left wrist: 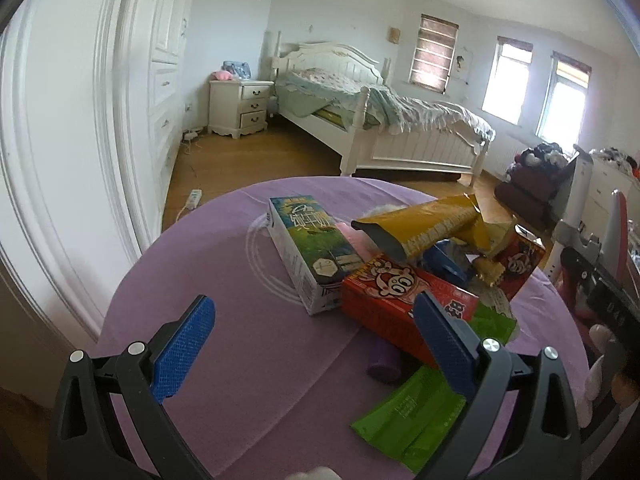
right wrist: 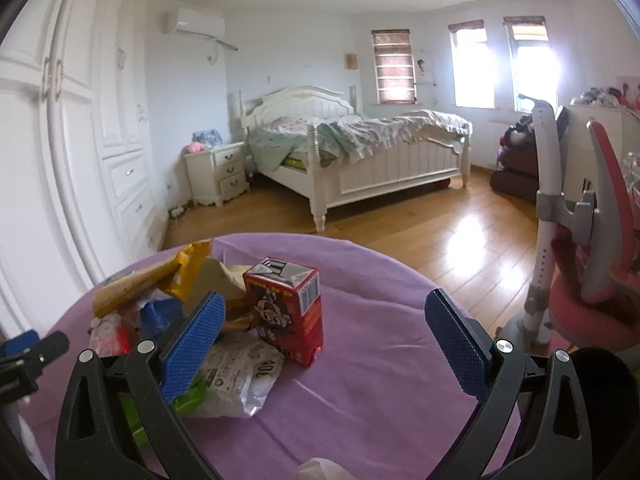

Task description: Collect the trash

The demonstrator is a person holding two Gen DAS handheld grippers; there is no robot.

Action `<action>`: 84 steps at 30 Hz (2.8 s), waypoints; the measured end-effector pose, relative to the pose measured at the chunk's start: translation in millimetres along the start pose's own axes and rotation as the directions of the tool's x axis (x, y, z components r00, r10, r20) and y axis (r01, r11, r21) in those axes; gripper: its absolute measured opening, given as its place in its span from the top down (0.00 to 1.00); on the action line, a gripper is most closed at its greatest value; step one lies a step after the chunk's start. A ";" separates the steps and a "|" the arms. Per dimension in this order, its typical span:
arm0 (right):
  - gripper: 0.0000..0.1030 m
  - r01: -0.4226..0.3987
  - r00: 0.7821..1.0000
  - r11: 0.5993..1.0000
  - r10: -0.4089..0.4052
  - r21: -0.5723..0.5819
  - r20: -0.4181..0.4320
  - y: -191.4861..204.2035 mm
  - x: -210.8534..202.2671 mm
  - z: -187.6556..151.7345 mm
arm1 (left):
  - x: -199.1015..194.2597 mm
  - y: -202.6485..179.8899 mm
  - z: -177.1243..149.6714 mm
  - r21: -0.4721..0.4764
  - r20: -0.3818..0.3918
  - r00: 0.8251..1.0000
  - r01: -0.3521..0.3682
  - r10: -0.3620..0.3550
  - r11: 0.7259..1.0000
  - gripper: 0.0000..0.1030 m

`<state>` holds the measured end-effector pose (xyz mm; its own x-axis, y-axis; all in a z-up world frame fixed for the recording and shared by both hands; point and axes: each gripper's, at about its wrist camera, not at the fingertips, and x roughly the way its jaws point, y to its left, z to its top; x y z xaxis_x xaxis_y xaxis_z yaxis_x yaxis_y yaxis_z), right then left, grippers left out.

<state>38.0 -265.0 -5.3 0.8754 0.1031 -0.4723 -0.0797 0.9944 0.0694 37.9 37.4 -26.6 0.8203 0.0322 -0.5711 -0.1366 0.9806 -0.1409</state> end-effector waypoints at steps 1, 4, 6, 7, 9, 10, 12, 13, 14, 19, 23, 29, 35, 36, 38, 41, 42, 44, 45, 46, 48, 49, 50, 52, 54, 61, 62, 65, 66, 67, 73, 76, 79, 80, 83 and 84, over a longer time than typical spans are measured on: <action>0.04 0.003 1.000 1.000 -0.003 -0.009 0.004 1.0 -0.4 -0.1 | 0.7 -0.9 -0.2 -0.002 -0.002 1.000 0.002 -0.002 1.000 0.05; 0.04 0.008 1.000 1.000 -0.008 -0.016 0.011 2.6 -0.6 0.1 | 0.7 -1.8 -0.4 0.003 -0.004 1.000 0.002 -0.002 1.000 0.05; 0.04 0.008 1.000 1.000 -0.008 -0.014 0.013 1.5 -0.6 0.1 | -0.1 -2.2 -0.4 0.007 0.000 1.000 0.004 -0.004 1.000 0.05; 0.04 0.008 1.000 1.000 -0.008 -0.012 0.013 0.4 -0.4 0.1 | 0.0 -2.7 -0.4 0.009 0.001 1.000 0.003 -0.003 1.000 0.05; 0.04 0.009 1.000 1.000 -0.009 -0.009 0.014 4.2 -1.5 -1.3 | 1.9 -1.9 0.2 0.009 0.001 1.000 0.004 -0.004 1.000 0.05; 0.04 0.007 1.000 1.000 -0.007 -0.005 0.014 3.3 -1.3 -1.1 | 2.5 -2.9 0.1 0.009 0.000 1.000 0.003 -0.003 1.000 0.05; 0.04 0.004 1.000 1.000 -0.004 -0.001 0.015 3.9 -2.1 -2.1 | 2.8 -0.4 0.7 0.007 -0.002 1.000 0.005 -0.005 1.000 0.05; 0.04 0.003 1.000 1.000 -0.003 0.000 0.014 3.5 -1.9 -2.1 | 3.0 0.6 0.7 0.006 -0.003 1.000 0.007 -0.007 1.000 0.05; 0.04 0.002 1.000 1.000 -0.002 0.002 0.014 3.6 -1.7 -2.1 | 3.0 1.5 0.6 0.005 -0.004 1.000 0.010 -0.010 1.000 0.05; 0.04 0.004 1.000 1.000 -0.004 -0.001 0.017 3.6 -1.7 -1.4 | 4.8 4.6 0.9 -0.003 -0.013 1.000 0.019 -0.019 1.000 0.05; 0.04 0.003 1.000 1.000 -0.003 -0.003 0.018 2.7 -1.2 -0.9 | 6.1 6.7 1.5 -0.011 -0.016 1.000 0.024 -0.025 1.000 0.05; 0.04 0.003 1.000 1.000 -0.003 -0.001 0.019 3.3 -0.9 -1.5 | 6.6 6.9 1.3 -0.012 -0.020 0.999 0.025 -0.025 1.000 0.05; 0.04 0.004 1.000 1.000 -0.004 -0.003 0.019 3.6 -1.3 -1.5 | 6.6 6.7 1.2 -0.013 -0.021 0.999 0.026 -0.026 1.000 0.05; 0.04 0.004 1.000 1.000 -0.004 -0.003 0.019 3.4 -1.0 -1.4 | 6.5 6.8 1.2 -0.012 -0.020 0.999 0.026 -0.026 1.000 0.05; 0.04 0.004 1.000 1.000 -0.004 -0.002 0.018 3.5 -1.4 -1.5 | 6.3 6.6 1.2 -0.014 -0.019 0.999 0.026 -0.027 1.000 0.05; 0.04 0.004 1.000 1.000 -0.004 -0.002 0.019 3.0 -1.2 -1.4 | 6.3 6.7 1.4 -0.013 -0.020 0.999 0.026 -0.027 1.000 0.05; 0.04 0.004 1.000 1.000 -0.004 -0.002 0.019 3.2 -1.3 -1.6 | 5.9 7.3 1.9 -0.013 -0.020 0.999 0.026 -0.027 1.000 0.05; 0.04 0.004 1.000 1.000 -0.004 -0.002 0.019 3.3 -1.5 -1.7 | 5.7 7.3 1.9 -0.013 -0.019 0.999 0.026 -0.027 1.000 0.05; 0.04 0.004 1.000 1.000 -0.004 -0.002 0.019 3.1 -1.4 -1.6 | 5.6 7.3 1.9 -0.012 -0.019 0.999 0.026 -0.026 1.000 0.05; 0.04 0.005 1.000 1.000 -0.005 -0.002 0.021 3.0 -1.4 -1.6 | 5.8 8.0 2.2 -0.013 -0.019 0.999 0.027 -0.027 1.000 0.05; 0.04 0.005 1.000 1.000 -0.005 -0.003 0.022 3.1 -1.6 -1.5 | 5.9 8.3 2.4 -0.013 -0.020 0.999 0.027 -0.027 1.000 0.05; 0.04 0.006 1.000 1.000 -0.006 -0.004 0.023 3.1 -1.9 -1.1 | 5.8 8.3 2.4 -0.014 -0.020 0.999 0.027 -0.027 1.000 0.05; 0.04 0.007 1.000 1.000 -0.006 -0.005 0.025 3.0 -2.3 -0.7 | 5.8 8.5 2.5 -0.014 -0.020 0.999 0.027 -0.027 1.000 0.05; 0.04 0.006 1.000 1.000 -0.006 -0.005 0.024 2.3 -1.3 -0.1 | 5.8 8.5 2.5 -0.015 -0.020 0.999 0.028 -0.028 0.999 0.05; 0.04 0.005 1.000 1.000 -0.005 -0.005 0.022 2.4 -1.4 0.0 | 5.7 8.1 1.9 -0.016 -0.021 0.999 0.028 -0.028 0.999 0.05; 0.04 -0.176 0.984 0.981 0.176 -0.084 -0.006 0.9 1.1 15.7 | 6.6 32.6 7.9 -0.104 -0.063 0.988 0.135 -0.142 0.985 0.05; 0.04 -0.233 0.972 0.960 0.233 -0.158 -0.018 6.4 1.3 26.4 | 9.2 43.8 14.6 -0.130 -0.078 0.981 0.165 -0.176 0.978 0.05; 0.04 -0.393 0.919 0.806 0.363 -0.443 -0.154 44.4 11.3 57.7 | 25.7 65.5 40.7 -0.191 -0.128 0.958 0.231 -0.258 0.954 0.05; 0.04 -0.413 0.909 0.740 0.371 -0.530 -0.190 59.7 15.3 62.7 | 30.5 66.8 46.6 -0.189 -0.139 0.954 0.237 -0.265 0.953 0.05; 0.08 -0.434 0.897 0.639 0.371 -0.635 -0.240 80.6 21.9 66.2 | 38.4 65.9 55.4 -0.182 -0.154 0.948 0.249 -0.278 0.951 0.05; 0.21 -0.492 0.860 0.207 0.263 -0.845 -0.437 157.4 77.1 57.4 | 78.2 65.4 72.7 -0.242 -0.226 0.924 0.254 -0.309 0.936 0.05; 0.59 -0.525 0.847 0.067 0.140 -0.848 -0.513 175.3 104.2 38.3 | 88.9 57.8 70.6 -0.232 -0.263 0.918 0.239 -0.297 0.943 0.05; 0.73 -0.544 0.837 0.105 0.124 -0.832 -0.532 172.8 114.3 35.7 | 97.1 58.1 72.8 -0.215 -0.292 0.914 0.225 -0.282 0.950 0.05; 0.76 -0.562 0.826 0.155 0.156 -0.812 -0.542 168.8 115.2 42.5 | 101.2 59.9 74.7 -0.216 -0.300 0.911 0.224 -0.283 0.950 0.05; 0.81 -0.584 0.811 0.307 0.261 -0.751 -0.524 150.2 108.8 62.9 | 109.6 54.2 79.9 -0.195 -0.316 0.910 0.216 -0.269 0.957 0.05; 0.81 -0.589 0.808 0.372 0.303 -0.718 -0.506 140.9 105.3 73.4 | 111.9 49.4 81.2 -0.184 -0.318 0.911 0.213 -0.263 0.960 0.05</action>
<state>154.0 -115.7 19.3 0.4419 0.3960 -0.8049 -0.8871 0.3260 -0.3266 168.0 105.2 -31.8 0.6068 -0.2901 -0.7401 -0.0589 0.9121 -0.4058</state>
